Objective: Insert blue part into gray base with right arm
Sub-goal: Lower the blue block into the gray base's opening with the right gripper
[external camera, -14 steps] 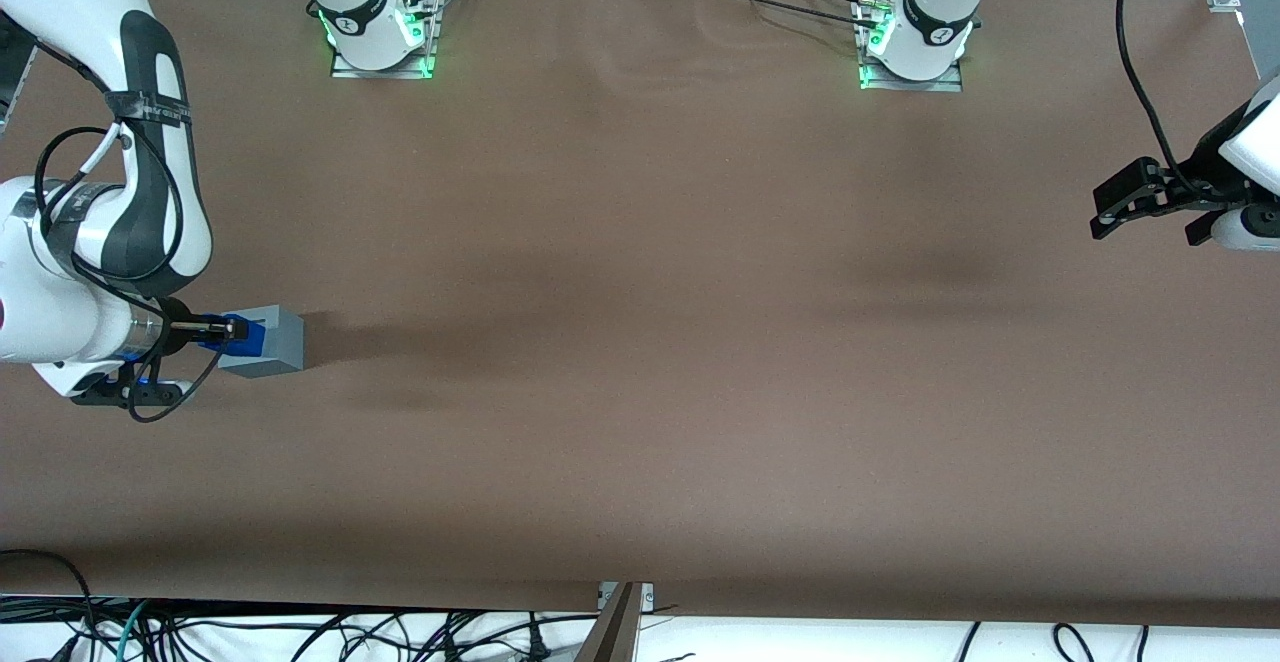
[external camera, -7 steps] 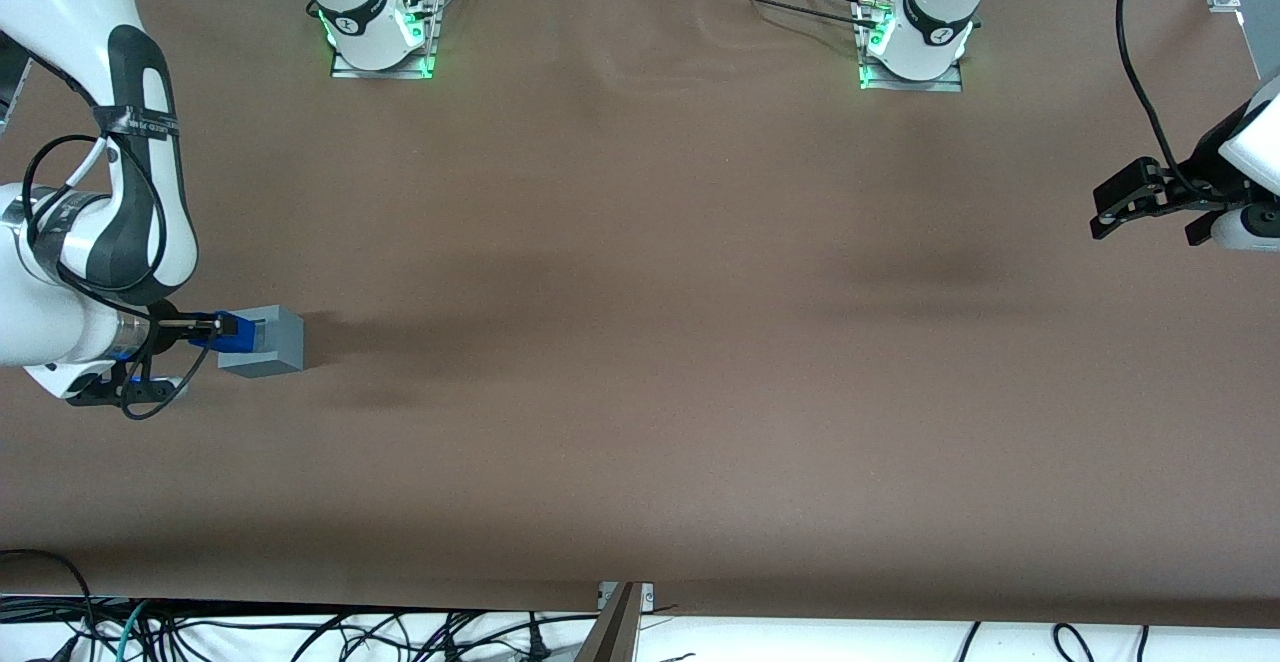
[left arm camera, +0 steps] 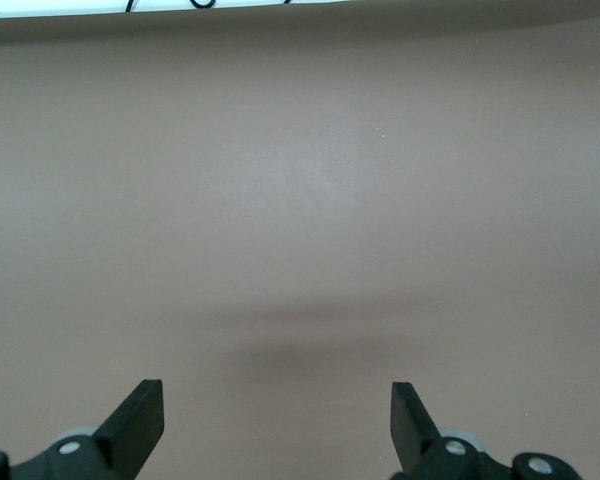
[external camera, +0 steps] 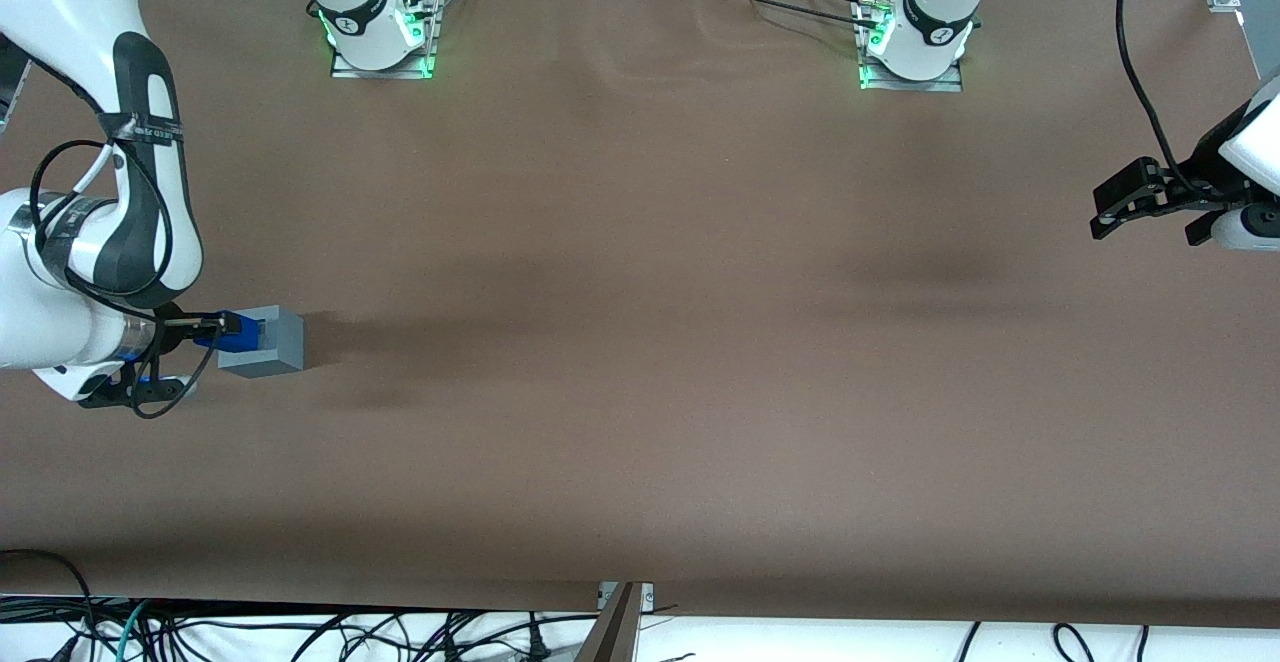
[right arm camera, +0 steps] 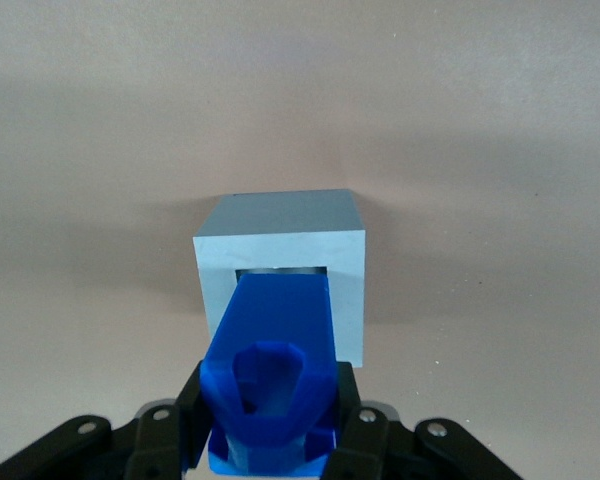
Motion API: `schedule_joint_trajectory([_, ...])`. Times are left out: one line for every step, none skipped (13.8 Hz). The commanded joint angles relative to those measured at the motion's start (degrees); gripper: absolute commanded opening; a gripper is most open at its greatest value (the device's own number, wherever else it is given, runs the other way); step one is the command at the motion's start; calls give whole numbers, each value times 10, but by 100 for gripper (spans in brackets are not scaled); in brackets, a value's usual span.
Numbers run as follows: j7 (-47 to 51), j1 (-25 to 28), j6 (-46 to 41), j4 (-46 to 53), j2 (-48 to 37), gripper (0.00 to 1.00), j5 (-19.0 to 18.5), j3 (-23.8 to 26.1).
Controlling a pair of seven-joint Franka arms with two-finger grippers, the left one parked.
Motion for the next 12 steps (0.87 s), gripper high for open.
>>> schedule_joint_trajectory([-13, -1, 2, -10, -3, 31, 6, 1])
schedule_joint_trajectory([-13, -1, 3, -10, -2, 31, 6, 1])
schedule_joint_trajectory([-14, -1, 3, -10, -2, 30, 5, 2])
schedule_joint_trajectory([-17, -1, 3, -11, -2, 30, 5, 3])
schedule_joint_trajectory([-23, 0, 3, -10, -2, 31, 5, 3])
schedule_joint_trajectory([-26, 1, 3, -10, -2, 31, 5, 3])
schedule_joint_trajectory([-26, 1, 3, -10, -1, 31, 5, 3])
schedule_joint_trajectory([-26, 1, 4, -10, -1, 30, 5, 3])
schedule_joint_trajectory([-26, 1, 5, -10, 1, 30, 5, 3])
schedule_joint_trajectory([-26, 1, 9, -10, 2, 30, 5, 3])
schedule_joint_trajectory([-27, 1, 13, -10, 4, 31, 5, 3])
schedule_joint_trajectory([-32, 1, 14, -10, 6, 31, 6, 3])
